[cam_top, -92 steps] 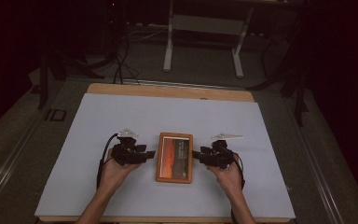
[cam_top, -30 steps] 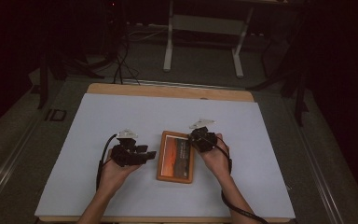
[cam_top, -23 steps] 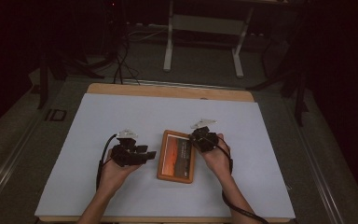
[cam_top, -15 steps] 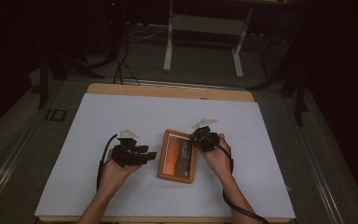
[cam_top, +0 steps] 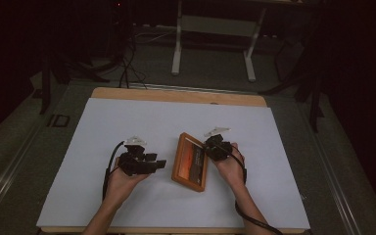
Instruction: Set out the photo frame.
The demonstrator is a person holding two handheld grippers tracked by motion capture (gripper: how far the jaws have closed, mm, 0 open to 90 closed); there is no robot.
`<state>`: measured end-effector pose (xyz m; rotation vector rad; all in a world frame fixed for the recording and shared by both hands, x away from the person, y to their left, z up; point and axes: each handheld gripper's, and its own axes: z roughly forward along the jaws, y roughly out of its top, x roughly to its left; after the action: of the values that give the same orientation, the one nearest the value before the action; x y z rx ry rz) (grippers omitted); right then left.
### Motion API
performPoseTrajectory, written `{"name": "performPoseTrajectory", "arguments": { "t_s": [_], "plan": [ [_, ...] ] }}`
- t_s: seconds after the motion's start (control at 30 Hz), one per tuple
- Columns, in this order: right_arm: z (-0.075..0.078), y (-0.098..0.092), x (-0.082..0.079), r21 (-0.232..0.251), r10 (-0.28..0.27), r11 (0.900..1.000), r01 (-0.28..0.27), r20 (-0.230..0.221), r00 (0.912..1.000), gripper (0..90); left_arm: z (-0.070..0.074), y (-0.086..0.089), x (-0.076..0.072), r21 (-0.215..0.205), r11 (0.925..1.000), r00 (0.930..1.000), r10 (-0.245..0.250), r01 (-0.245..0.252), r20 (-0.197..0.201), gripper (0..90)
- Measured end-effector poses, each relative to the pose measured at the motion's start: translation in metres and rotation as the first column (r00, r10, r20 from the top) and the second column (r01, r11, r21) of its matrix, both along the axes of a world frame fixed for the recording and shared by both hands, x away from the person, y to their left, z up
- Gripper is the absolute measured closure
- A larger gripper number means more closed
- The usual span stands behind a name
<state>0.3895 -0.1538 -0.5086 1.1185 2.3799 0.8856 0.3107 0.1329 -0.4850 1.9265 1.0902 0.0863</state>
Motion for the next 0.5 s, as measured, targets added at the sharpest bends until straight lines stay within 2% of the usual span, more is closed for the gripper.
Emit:
{"name": "performPoseTrajectory", "arguments": {
  "t_s": [0.5],
  "plan": [
    [0.0000, 0.0008, -0.0003, -0.005, -0.003, 1.000, 0.003, 0.000, 1.0000, 90.0, 0.0050, -0.0095, -0.0061, -0.028, 0.9992, 0.9996, -0.028, 0.028, 0.000, 43.7]
  ]
}}
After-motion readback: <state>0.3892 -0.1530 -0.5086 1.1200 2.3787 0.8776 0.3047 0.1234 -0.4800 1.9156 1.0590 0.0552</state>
